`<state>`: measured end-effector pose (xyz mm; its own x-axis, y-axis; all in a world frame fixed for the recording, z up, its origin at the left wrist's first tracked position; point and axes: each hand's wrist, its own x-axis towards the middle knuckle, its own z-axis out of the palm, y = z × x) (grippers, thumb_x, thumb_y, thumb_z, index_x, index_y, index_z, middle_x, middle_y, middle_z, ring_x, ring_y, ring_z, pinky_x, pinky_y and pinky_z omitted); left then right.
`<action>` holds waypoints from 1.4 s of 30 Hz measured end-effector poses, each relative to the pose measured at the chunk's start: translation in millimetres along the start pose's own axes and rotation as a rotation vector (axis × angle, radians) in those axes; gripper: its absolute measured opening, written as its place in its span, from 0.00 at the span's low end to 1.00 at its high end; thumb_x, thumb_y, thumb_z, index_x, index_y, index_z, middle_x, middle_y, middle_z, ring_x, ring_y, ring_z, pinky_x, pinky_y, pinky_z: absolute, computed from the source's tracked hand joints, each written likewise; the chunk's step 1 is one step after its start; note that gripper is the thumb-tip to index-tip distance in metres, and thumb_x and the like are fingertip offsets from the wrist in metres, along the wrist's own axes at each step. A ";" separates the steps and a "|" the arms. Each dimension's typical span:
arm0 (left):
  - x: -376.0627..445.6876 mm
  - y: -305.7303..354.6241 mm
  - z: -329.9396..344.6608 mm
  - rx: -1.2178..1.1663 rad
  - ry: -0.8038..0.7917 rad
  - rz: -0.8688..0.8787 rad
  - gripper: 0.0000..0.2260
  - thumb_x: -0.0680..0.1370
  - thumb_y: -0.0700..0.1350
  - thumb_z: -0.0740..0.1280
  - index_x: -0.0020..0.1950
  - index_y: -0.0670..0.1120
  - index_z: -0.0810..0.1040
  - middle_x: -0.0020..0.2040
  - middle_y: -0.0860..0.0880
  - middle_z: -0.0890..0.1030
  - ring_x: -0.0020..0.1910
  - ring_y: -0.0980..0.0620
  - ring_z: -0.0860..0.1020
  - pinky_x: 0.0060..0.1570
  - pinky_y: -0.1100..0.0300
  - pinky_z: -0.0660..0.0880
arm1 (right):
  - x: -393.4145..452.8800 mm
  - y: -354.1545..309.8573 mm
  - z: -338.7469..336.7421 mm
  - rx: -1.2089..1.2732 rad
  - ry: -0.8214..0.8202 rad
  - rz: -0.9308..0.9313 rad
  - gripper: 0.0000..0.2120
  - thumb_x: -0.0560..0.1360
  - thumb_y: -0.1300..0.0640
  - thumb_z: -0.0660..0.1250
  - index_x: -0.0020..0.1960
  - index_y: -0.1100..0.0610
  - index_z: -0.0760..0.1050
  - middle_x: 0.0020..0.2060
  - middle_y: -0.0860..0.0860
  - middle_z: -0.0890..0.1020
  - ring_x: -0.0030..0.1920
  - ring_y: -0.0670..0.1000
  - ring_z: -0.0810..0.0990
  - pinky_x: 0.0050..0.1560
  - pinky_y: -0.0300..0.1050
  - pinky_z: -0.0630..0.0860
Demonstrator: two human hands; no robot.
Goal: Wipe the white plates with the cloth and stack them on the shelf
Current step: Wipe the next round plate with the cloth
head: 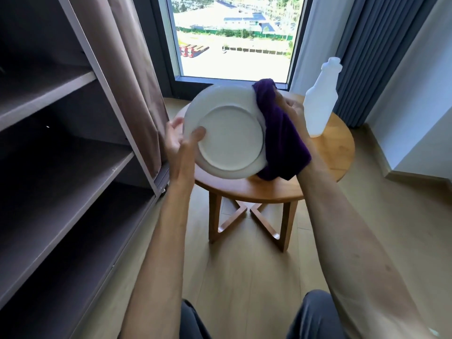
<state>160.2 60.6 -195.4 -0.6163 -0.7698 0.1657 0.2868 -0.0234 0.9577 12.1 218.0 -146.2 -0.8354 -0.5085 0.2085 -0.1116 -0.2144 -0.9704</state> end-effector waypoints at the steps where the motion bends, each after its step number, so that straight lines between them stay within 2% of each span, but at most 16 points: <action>1: 2.7 3.2 -5.3 0.054 -0.059 0.042 0.25 0.74 0.46 0.75 0.69 0.51 0.73 0.58 0.48 0.80 0.57 0.48 0.81 0.53 0.53 0.83 | -0.3 -2.7 -0.5 -0.003 -0.003 -0.008 0.24 0.78 0.41 0.70 0.31 0.52 0.66 0.29 0.54 0.66 0.30 0.54 0.66 0.34 0.45 0.66; 4: 11.4 3.9 -22.6 0.135 -0.217 0.074 0.24 0.71 0.51 0.78 0.63 0.44 0.79 0.57 0.41 0.84 0.56 0.41 0.84 0.54 0.37 0.82 | -0.9 -12.1 -6.2 -0.054 -0.073 0.014 0.23 0.80 0.45 0.69 0.31 0.53 0.67 0.29 0.51 0.66 0.29 0.49 0.65 0.32 0.44 0.64; 8: 9.7 4.7 -13.7 -0.139 -0.284 -0.017 0.29 0.66 0.44 0.78 0.65 0.35 0.78 0.57 0.39 0.84 0.56 0.40 0.83 0.53 0.44 0.82 | 3.8 -23.7 -7.2 -0.124 -0.105 0.068 0.20 0.79 0.43 0.70 0.36 0.56 0.73 0.31 0.51 0.72 0.32 0.50 0.72 0.36 0.44 0.71; 10: 7.1 3.7 -4.0 -0.223 -0.227 -0.022 0.26 0.64 0.42 0.78 0.60 0.37 0.81 0.53 0.42 0.85 0.52 0.44 0.84 0.47 0.50 0.83 | 6.7 -23.6 -3.4 -0.099 -0.015 0.061 0.19 0.77 0.43 0.71 0.37 0.57 0.76 0.33 0.53 0.73 0.34 0.50 0.72 0.39 0.44 0.71; 13: -4.6 -1.0 19.2 -0.387 -0.039 -0.063 0.21 0.60 0.41 0.79 0.53 0.43 0.85 0.51 0.43 0.86 0.50 0.44 0.85 0.50 0.48 0.83 | 8.0 -15.5 4.0 0.039 0.236 0.125 0.20 0.74 0.39 0.73 0.40 0.56 0.77 0.36 0.54 0.74 0.38 0.51 0.73 0.42 0.45 0.71; 17: -7.1 -10.2 46.2 -0.579 0.214 -0.141 0.28 0.61 0.42 0.80 0.61 0.45 0.81 0.62 0.39 0.83 0.61 0.38 0.82 0.58 0.38 0.80 | -23.0 30.9 29.3 0.356 0.417 0.206 0.16 0.78 0.42 0.69 0.46 0.55 0.77 0.37 0.49 0.76 0.45 0.52 0.75 0.49 0.47 0.74; 19: -6.6 -19.2 49.5 -0.551 0.268 -0.180 0.23 0.64 0.42 0.80 0.58 0.49 0.81 0.63 0.38 0.82 0.60 0.38 0.81 0.56 0.40 0.82 | -35.4 36.4 34.2 0.444 0.436 0.262 0.17 0.76 0.42 0.73 0.47 0.57 0.77 0.38 0.52 0.77 0.44 0.54 0.76 0.49 0.49 0.75; 21: -7.4 -24.3 46.4 -0.499 0.263 -0.234 0.20 0.67 0.39 0.78 0.57 0.49 0.80 0.63 0.39 0.82 0.60 0.38 0.81 0.55 0.44 0.83 | -40.0 28.3 28.3 0.429 0.351 0.264 0.19 0.73 0.44 0.76 0.50 0.60 0.79 0.39 0.54 0.80 0.42 0.54 0.79 0.46 0.47 0.78; 24: 1.4 -21.9 29.1 -0.389 0.107 -0.244 0.35 0.61 0.41 0.78 0.68 0.44 0.76 0.63 0.40 0.82 0.62 0.40 0.81 0.56 0.47 0.82 | -50.7 15.0 4.7 0.398 0.143 0.251 0.19 0.67 0.48 0.79 0.52 0.57 0.79 0.33 0.47 0.84 0.32 0.43 0.83 0.37 0.36 0.80; 25: 7.7 -19.6 20.3 -0.347 0.050 -0.215 0.39 0.60 0.41 0.78 0.71 0.43 0.72 0.63 0.39 0.81 0.62 0.39 0.81 0.56 0.48 0.82 | -51.8 9.3 -2.1 0.426 0.082 0.245 0.20 0.66 0.48 0.78 0.53 0.56 0.78 0.33 0.44 0.85 0.33 0.39 0.83 0.39 0.36 0.82; 27: 22.0 -17.4 -0.1 -0.286 -0.130 -0.148 0.43 0.63 0.42 0.78 0.76 0.40 0.68 0.68 0.34 0.77 0.66 0.35 0.77 0.61 0.46 0.79 | -41.1 -3.9 -11.4 0.462 -0.064 0.235 0.16 0.73 0.49 0.74 0.57 0.55 0.79 0.38 0.48 0.87 0.40 0.44 0.86 0.47 0.40 0.83; 30: 26.4 -14.9 -14.1 -0.133 -0.268 -0.094 0.35 0.69 0.44 0.78 0.74 0.41 0.72 0.67 0.35 0.78 0.64 0.35 0.79 0.61 0.39 0.78 | -15.8 -9.4 -17.5 0.224 -0.165 0.173 0.11 0.73 0.53 0.74 0.51 0.59 0.82 0.43 0.56 0.84 0.46 0.54 0.82 0.56 0.51 0.77; 33: 15.2 -13.0 -7.3 -0.079 -0.117 -0.039 0.26 0.64 0.47 0.81 0.59 0.39 0.81 0.54 0.38 0.84 0.51 0.41 0.83 0.51 0.42 0.82 | -10.6 6.1 -14.5 0.202 -0.116 0.189 0.26 0.66 0.47 0.81 0.55 0.62 0.78 0.47 0.61 0.78 0.47 0.59 0.76 0.53 0.54 0.75; 36: 1.2 -11.5 16.7 -0.219 0.061 -0.050 0.30 0.62 0.45 0.81 0.61 0.35 0.81 0.54 0.38 0.85 0.50 0.42 0.85 0.45 0.51 0.82 | -10.6 25.4 -7.4 0.276 0.082 0.157 0.33 0.66 0.39 0.79 0.57 0.64 0.78 0.48 0.60 0.76 0.48 0.58 0.75 0.52 0.54 0.72; 39: -10.5 -8.7 43.2 -0.469 0.316 -0.136 0.37 0.59 0.44 0.82 0.67 0.38 0.79 0.58 0.39 0.85 0.54 0.41 0.85 0.46 0.48 0.83 | -27.6 38.5 11.2 0.367 0.341 0.121 0.18 0.74 0.43 0.74 0.49 0.58 0.79 0.41 0.53 0.79 0.42 0.51 0.77 0.46 0.45 0.75; 42: -17.7 -17.1 54.6 -0.536 0.421 -0.218 0.26 0.67 0.40 0.80 0.64 0.40 0.80 0.58 0.40 0.85 0.51 0.41 0.85 0.46 0.46 0.84 | -40.7 45.7 29.3 0.505 0.434 0.102 0.07 0.77 0.55 0.73 0.45 0.57 0.78 0.36 0.51 0.78 0.37 0.48 0.76 0.36 0.38 0.75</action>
<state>126.1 109.5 -201.8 -0.3963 -0.8901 -0.2250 0.5769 -0.4320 0.6932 56.7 204.5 -195.4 -0.9808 -0.1881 -0.0521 0.1568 -0.6003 -0.7842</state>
